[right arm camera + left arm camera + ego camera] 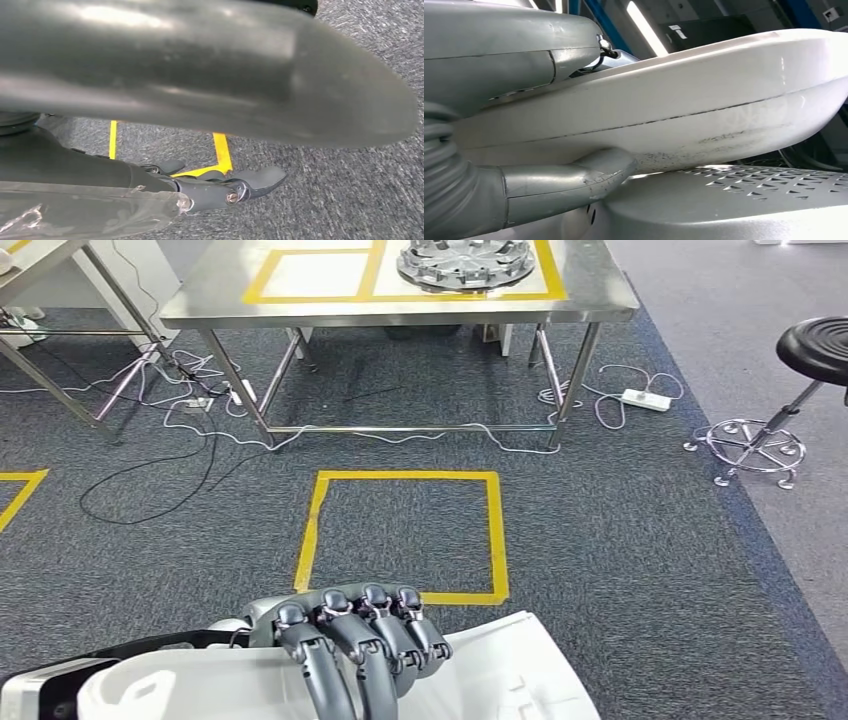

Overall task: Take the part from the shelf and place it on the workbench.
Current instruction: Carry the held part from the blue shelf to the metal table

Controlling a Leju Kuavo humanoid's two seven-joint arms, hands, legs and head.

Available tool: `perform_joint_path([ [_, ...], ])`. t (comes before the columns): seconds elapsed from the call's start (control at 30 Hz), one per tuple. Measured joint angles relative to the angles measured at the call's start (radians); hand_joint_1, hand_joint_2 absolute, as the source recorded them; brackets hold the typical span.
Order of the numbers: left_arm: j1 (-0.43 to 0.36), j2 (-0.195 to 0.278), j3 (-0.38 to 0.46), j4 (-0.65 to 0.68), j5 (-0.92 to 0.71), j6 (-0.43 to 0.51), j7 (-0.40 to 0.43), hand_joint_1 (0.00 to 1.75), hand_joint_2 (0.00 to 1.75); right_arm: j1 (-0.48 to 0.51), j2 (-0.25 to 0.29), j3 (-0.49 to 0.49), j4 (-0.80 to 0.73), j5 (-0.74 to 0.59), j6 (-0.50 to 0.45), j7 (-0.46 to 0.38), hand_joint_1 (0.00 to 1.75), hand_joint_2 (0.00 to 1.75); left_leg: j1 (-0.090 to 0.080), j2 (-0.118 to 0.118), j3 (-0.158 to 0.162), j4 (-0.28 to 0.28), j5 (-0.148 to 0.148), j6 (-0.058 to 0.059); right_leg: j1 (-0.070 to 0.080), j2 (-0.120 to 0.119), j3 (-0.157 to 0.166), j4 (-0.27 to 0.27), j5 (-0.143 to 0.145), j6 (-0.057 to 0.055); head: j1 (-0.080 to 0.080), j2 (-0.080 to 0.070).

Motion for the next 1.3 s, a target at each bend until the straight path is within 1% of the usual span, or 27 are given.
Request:
perform_joint_path([
  [0.03,0.000,0.001,0.000,0.000,0.000,0.000,0.000,1.75,1.75,0.000,0.000,0.000,0.000,0.000,0.000,0.000,0.00,0.00,0.000,0.000,-0.027,0.021,0.000,0.001,0.001,0.001,0.007,0.000,-0.006,-0.001,0.000,0.000],
  [0.07,0.000,0.001,0.000,0.000,0.000,0.000,0.000,1.75,1.75,0.001,0.000,0.000,0.000,0.000,0.000,0.000,0.00,0.00,0.000,0.000,-0.037,0.008,0.024,0.003,0.002,0.002,0.015,0.000,-0.013,-0.001,0.000,0.000],
  [0.13,0.000,0.001,0.000,0.000,-0.001,0.000,0.000,1.75,1.75,0.001,0.000,0.000,0.000,0.000,0.000,0.000,0.00,0.00,-0.001,0.000,-0.010,-0.103,0.126,0.012,0.002,0.005,0.036,-0.001,-0.027,0.002,-0.001,0.000],
  [0.17,0.000,0.001,0.000,0.000,-0.001,0.000,0.000,1.75,1.75,0.000,0.000,0.000,0.000,0.000,0.000,0.000,0.00,0.00,-0.003,0.000,0.009,-0.169,0.164,0.018,0.004,0.007,0.045,0.000,-0.035,0.006,-0.001,0.000],
  [0.2,0.000,0.001,0.000,0.000,-0.001,0.000,0.000,1.75,1.75,0.000,0.000,0.000,0.000,0.001,0.000,0.000,0.00,0.00,-0.004,0.000,0.025,-0.218,0.185,0.022,0.005,0.008,0.050,-0.001,-0.043,0.011,-0.002,0.000],
  [0.23,-0.001,0.001,0.000,0.000,-0.001,0.000,0.000,1.75,1.75,0.000,0.001,0.000,0.000,0.001,0.000,0.000,0.00,0.00,-0.006,0.000,0.033,-0.247,0.192,0.025,0.005,0.009,0.055,-0.002,-0.048,0.017,-0.002,0.000],
  [0.33,-0.001,0.000,0.000,0.000,-0.001,0.000,0.000,1.75,1.75,-0.001,0.001,0.000,0.000,0.002,0.000,0.000,0.00,0.00,-0.006,-0.002,0.050,-0.265,0.187,0.039,0.004,0.007,0.070,0.004,-0.057,0.037,-0.005,0.000],
  [0.37,-0.002,-0.001,0.000,0.000,-0.001,0.000,0.000,1.75,1.75,-0.001,0.002,0.000,0.000,0.003,0.000,0.000,0.00,0.00,-0.004,-0.002,0.060,-0.266,0.185,0.046,0.004,0.006,0.065,0.022,-0.067,0.041,-0.003,0.000],
  [0.4,-0.002,-0.002,0.000,0.000,-0.001,0.000,0.000,1.75,1.75,-0.002,0.002,0.000,0.000,0.003,0.000,0.000,0.00,0.00,-0.003,-0.002,0.069,-0.267,0.182,0.050,0.003,0.005,0.048,0.059,-0.086,0.045,-0.002,0.000],
  [0.47,-0.003,-0.002,-0.001,0.000,-0.001,0.000,0.000,1.75,1.75,-0.002,0.002,0.000,0.000,0.003,0.000,0.000,0.00,0.00,-0.003,-0.001,0.081,-0.268,0.170,0.055,0.003,0.004,-0.026,0.183,-0.136,0.051,0.002,0.000],
  [0.5,-0.002,-0.002,-0.001,0.000,-0.001,0.000,0.000,1.75,1.75,-0.001,0.002,0.000,0.001,0.003,0.000,0.000,0.00,0.00,-0.003,-0.002,0.086,-0.268,0.163,0.056,0.003,0.004,-0.067,0.241,-0.153,0.054,0.002,0.000],
  [0.53,-0.002,-0.002,-0.001,0.000,-0.001,0.000,0.000,1.75,1.75,0.001,0.002,0.000,0.001,0.004,0.000,0.000,0.00,0.00,-0.003,-0.003,0.093,-0.268,0.156,0.057,0.003,0.004,-0.097,0.272,-0.154,0.056,0.003,0.000],
  [0.57,-0.002,-0.002,-0.001,0.000,-0.001,0.000,0.000,1.75,1.75,0.002,0.002,0.000,0.001,0.004,0.000,0.000,0.00,0.00,-0.003,-0.004,0.102,-0.268,0.149,0.056,0.003,0.004,-0.109,0.267,-0.135,0.056,0.004,0.000],
  [0.6,-0.001,-0.002,-0.001,0.000,-0.001,0.000,0.000,1.75,1.75,0.002,0.002,0.000,0.001,0.004,0.000,0.000,0.00,0.00,-0.003,-0.005,0.114,-0.268,0.141,0.054,0.003,0.004,-0.101,0.222,-0.096,0.055,0.004,0.000],
  [0.67,-0.001,-0.002,-0.001,0.000,-0.001,0.000,0.000,1.75,1.75,0.003,0.002,0.000,0.000,0.004,0.000,0.000,0.00,0.00,-0.003,-0.005,0.139,-0.267,0.122,0.047,0.003,0.003,-0.059,0.088,-0.008,0.050,0.004,0.000],
  [0.7,-0.002,-0.002,-0.001,0.000,-0.001,0.000,0.000,1.75,1.75,0.002,0.002,0.000,0.001,0.004,0.000,0.000,0.00,0.00,-0.004,-0.005,0.148,-0.267,0.115,0.042,0.005,0.002,-0.041,0.038,0.014,0.044,0.004,0.000],
  [0.73,-0.002,-0.002,-0.001,0.000,-0.001,0.000,0.000,1.75,1.75,0.002,0.002,0.000,0.001,0.005,0.000,0.000,0.00,0.00,-0.005,-0.005,0.152,-0.269,0.109,0.037,0.006,0.001,-0.031,0.012,0.024,0.037,0.003,0.000],
  [0.83,-0.002,-0.002,0.000,0.000,-0.001,0.000,0.000,1.75,1.75,0.002,0.002,0.001,0.001,0.006,0.001,0.000,0.00,0.00,-0.007,-0.006,0.157,-0.263,0.104,0.021,0.006,0.003,-0.017,0.001,0.022,0.014,0.003,0.000],
  [0.9,-0.003,-0.002,0.000,0.000,-0.001,0.000,0.000,1.75,1.75,0.002,0.002,0.001,0.001,0.006,0.002,0.000,0.00,0.00,-0.007,-0.005,0.130,-0.205,0.091,0.012,0.004,0.004,-0.003,-0.003,0.015,0.003,0.001,0.000],
  [1.0,-0.003,0.000,0.000,0.000,-0.001,0.000,0.000,1.75,1.75,0.001,0.002,0.001,0.001,0.007,0.002,-0.001,0.00,0.00,-0.005,-0.005,0.010,-0.025,0.025,0.003,0.004,0.003,0.014,-0.006,-0.002,-0.005,0.000,0.000],
  [1.03,-0.002,0.000,0.000,0.000,-0.001,0.000,0.000,1.75,1.75,0.001,0.002,0.001,0.001,0.008,0.002,-0.002,0.00,0.00,-0.005,-0.005,-0.025,0.012,0.013,0.002,0.004,0.003,0.022,-0.006,-0.010,-0.006,-0.001,0.000],
  [1.07,-0.001,0.001,0.000,0.000,-0.001,0.000,0.000,1.75,1.75,0.001,0.002,0.001,0.001,0.008,0.003,-0.003,0.00,0.00,-0.005,-0.004,-0.045,0.018,0.022,0.003,0.004,0.004,0.032,-0.006,-0.018,-0.005,-0.001,0.000],
  [1.1,-0.001,0.001,0.000,0.000,-0.001,0.000,0.000,1.75,1.75,0.001,0.002,0.001,0.001,0.008,0.003,-0.003,0.00,0.00,-0.005,-0.004,-0.048,-0.010,0.052,0.004,0.004,0.005,0.045,-0.006,-0.027,-0.004,-0.001,0.000],
  [1.17,-0.001,0.002,0.000,0.001,-0.001,0.000,0.000,1.75,1.75,0.001,0.002,0.001,0.001,0.008,0.003,-0.005,0.00,0.00,-0.006,-0.004,-0.024,-0.127,0.152,0.011,0.004,0.006,0.073,-0.006,-0.048,0.001,-0.001,0.000],
  [1.2,0.000,0.003,0.000,0.001,-0.002,0.000,0.000,1.75,1.75,0.001,0.002,0.001,0.001,0.008,0.003,-0.005,0.00,0.00,-0.006,-0.003,-0.011,-0.186,0.188,0.015,0.006,0.007,0.082,-0.005,-0.059,0.005,-0.002,0.000],
  [1.23,0.000,0.003,0.000,0.001,-0.003,0.000,0.000,1.75,1.75,0.000,0.002,0.001,0.001,0.008,0.004,-0.006,0.00,0.00,-0.008,-0.002,-0.001,-0.227,0.211,0.019,0.007,0.008,0.089,-0.007,-0.070,0.011,-0.002,0.000],
  [1.3,-0.001,0.003,0.000,0.002,-0.005,0.000,-0.001,1.75,1.75,-0.001,0.003,0.001,0.001,0.008,0.005,-0.006,0.00,0.00,-0.010,-0.004,0.010,-0.259,0.214,0.029,0.008,0.007,0.104,-0.007,-0.082,0.026,-0.003,0.000],
])
